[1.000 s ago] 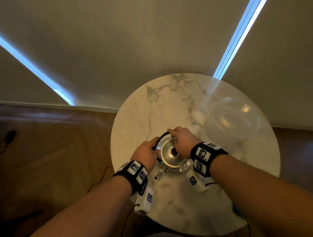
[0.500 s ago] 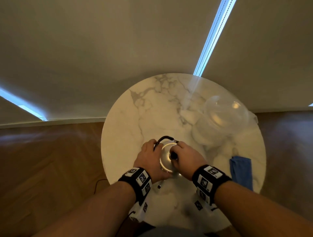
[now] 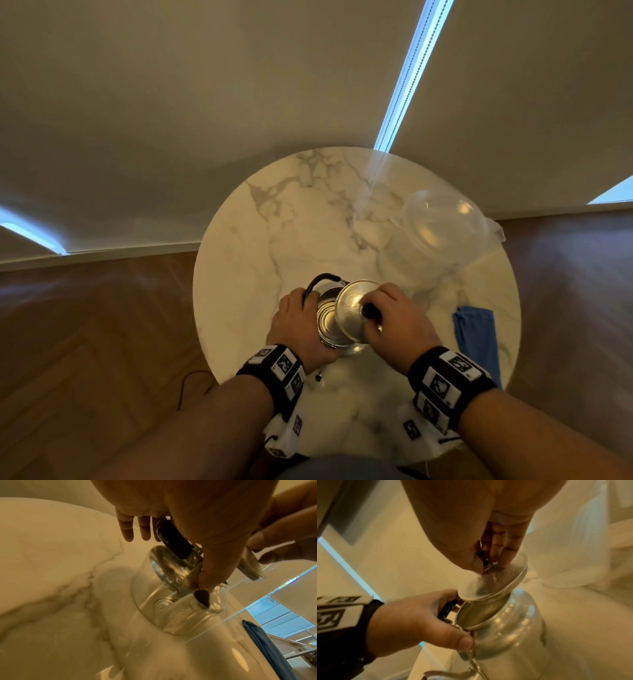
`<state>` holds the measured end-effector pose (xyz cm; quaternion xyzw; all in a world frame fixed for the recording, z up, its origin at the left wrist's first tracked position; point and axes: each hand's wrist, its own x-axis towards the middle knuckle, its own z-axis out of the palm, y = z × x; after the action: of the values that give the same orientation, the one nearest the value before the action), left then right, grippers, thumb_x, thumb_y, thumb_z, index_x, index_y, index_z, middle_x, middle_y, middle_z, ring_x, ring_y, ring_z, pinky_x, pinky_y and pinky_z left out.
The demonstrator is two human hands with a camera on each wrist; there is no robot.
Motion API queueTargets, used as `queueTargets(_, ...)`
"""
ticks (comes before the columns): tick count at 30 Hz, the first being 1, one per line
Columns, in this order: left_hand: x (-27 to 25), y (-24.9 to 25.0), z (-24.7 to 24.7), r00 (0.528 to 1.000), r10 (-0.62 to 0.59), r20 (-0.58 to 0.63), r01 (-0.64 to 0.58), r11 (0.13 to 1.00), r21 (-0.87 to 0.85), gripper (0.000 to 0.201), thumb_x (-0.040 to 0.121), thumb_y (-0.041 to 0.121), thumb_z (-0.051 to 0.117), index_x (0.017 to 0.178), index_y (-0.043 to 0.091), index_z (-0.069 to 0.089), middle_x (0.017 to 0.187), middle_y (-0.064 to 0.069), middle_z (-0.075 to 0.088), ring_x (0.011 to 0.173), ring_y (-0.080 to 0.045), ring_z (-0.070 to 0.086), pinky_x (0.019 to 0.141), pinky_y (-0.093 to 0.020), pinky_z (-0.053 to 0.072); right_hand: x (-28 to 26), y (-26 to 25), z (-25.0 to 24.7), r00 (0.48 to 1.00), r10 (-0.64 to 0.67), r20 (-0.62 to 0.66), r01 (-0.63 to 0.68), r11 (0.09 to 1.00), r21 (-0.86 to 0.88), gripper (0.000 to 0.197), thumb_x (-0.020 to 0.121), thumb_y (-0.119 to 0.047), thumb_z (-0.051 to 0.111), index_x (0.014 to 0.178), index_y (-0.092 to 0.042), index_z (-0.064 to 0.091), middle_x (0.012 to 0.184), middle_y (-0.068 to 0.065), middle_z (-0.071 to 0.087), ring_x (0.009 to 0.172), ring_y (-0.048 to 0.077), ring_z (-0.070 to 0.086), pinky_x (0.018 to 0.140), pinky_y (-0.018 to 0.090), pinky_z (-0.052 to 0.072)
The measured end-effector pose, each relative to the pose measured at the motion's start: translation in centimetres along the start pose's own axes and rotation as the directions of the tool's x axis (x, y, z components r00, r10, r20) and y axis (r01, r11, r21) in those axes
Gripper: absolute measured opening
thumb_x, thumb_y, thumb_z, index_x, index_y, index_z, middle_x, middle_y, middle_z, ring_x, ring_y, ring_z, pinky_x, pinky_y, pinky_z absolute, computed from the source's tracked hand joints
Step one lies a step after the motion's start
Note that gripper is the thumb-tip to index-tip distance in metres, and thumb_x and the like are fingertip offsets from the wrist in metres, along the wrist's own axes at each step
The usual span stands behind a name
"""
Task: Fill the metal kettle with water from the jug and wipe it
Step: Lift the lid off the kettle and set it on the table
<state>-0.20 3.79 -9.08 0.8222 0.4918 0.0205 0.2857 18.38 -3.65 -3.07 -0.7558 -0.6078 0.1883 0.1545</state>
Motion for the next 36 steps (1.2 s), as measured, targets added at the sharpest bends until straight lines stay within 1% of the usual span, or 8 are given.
queueTargets(4,-0.1,-0.8,-0.2,0.999,0.032,-0.013,-0.032,0.999,0.021,0.117,0.046,0.089,0.07,0.141,0.026,0.041,0.141,0.0,0.041,0.129,-0.025,0.042,0.105,-0.044,0.046,-2.4,2.7,-0.7,0.991,0.131,0.018,-0.132,0.991,0.029,0.017,0.081,-0.024,0.068,0.096,-0.028,0.063,0.1,-0.01,0.052,0.084,0.011,0.054,0.071,0.023,0.045)
queueTargets(10,-0.7,-0.9,-0.3,0.999,0.047,0.001,-0.047,0.998,0.033,0.121,0.052,0.077,0.074,0.152,0.025,0.03,0.152,-0.003,0.034,0.139,-0.026,0.033,0.112,-0.048,0.042,-6.7,6.0,2.4,0.92,0.264,0.29,-0.238,0.964,-0.121,0.021,0.084,-0.034,0.067,0.103,-0.029,0.061,0.107,-0.009,0.054,0.091,0.013,0.056,0.081,0.027,0.052)
queueTargets(17,-1.5,-0.1,-0.2,0.999,0.003,-0.047,-0.002,0.999,0.037,0.112,0.058,0.067,0.077,0.151,0.025,0.031,0.154,0.0,0.032,0.14,-0.024,0.033,0.111,-0.044,0.043,-7.5,7.9,5.3,0.908,0.21,0.364,-0.162,0.974,-0.159,0.018,0.093,-0.027,0.06,0.111,-0.026,0.063,0.114,-0.006,0.057,0.092,0.017,0.06,0.082,0.03,0.054)
queueTargets(24,-2.1,1.9,0.7,0.99,-0.105,-0.091,0.112,0.991,0.078,0.108,0.061,0.057,0.076,0.152,0.019,0.033,0.161,-0.012,0.027,0.146,-0.034,0.028,0.119,-0.046,0.032,-7.0,9.3,4.5,0.905,0.095,0.416,-0.064,0.994,-0.088,0.032,0.094,-0.035,0.058,0.125,-0.027,0.06,0.124,-0.004,0.056,0.102,0.018,0.06,0.086,0.032,0.053)
queueTargets(27,-2.3,2.8,1.1,0.982,-0.142,-0.122,0.155,0.982,0.106,0.106,0.063,0.058,0.077,0.152,0.02,0.033,0.163,-0.015,0.024,0.149,-0.034,0.023,0.123,-0.046,0.026,-5.6,9.2,1.0,0.941,0.023,0.336,-0.031,0.999,0.019,0.035,0.092,-0.041,0.06,0.124,-0.028,0.061,0.122,-0.008,0.057,0.104,0.012,0.058,0.086,0.028,0.049)
queueTargets(30,-2.6,3.7,1.3,0.976,-0.136,-0.17,0.153,0.984,0.088,0.102,0.063,0.052,0.079,0.15,0.021,0.035,0.163,-0.012,0.025,0.15,-0.034,0.022,0.123,-0.047,0.026,-2.8,8.5,-4.9,0.993,-0.066,0.096,0.052,0.989,0.14,0.023,0.092,-0.04,0.063,0.112,-0.029,0.066,0.106,-0.012,0.061,0.091,0.003,0.059,0.083,0.028,0.052)
queueTargets(33,-2.9,5.1,1.3,0.967,-0.089,-0.237,0.103,0.994,0.045,0.091,0.067,0.04,0.08,0.148,0.026,0.039,0.16,-0.005,0.031,0.149,-0.029,0.026,0.122,-0.045,0.03,0.8,8.0,-11.1,0.978,-0.133,-0.163,0.166,0.964,0.207,0.015,0.092,-0.033,0.064,0.102,-0.024,0.071,0.096,-0.009,0.063,0.084,0.006,0.061,0.079,0.031,0.056)
queueTargets(36,-3.1,6.7,1.5,0.958,-0.016,-0.285,0.018,1.0,0.004,0.071,0.074,0.036,0.076,0.139,0.025,0.052,0.152,0.001,0.043,0.143,-0.023,0.037,0.119,-0.041,0.035,4.7,8.3,-15.7,0.938,-0.157,-0.309,0.216,0.962,0.167,0.014,0.092,-0.03,0.063,0.101,-0.022,0.071,0.097,-0.005,0.065,0.086,0.01,0.061,0.079,0.031,0.054)
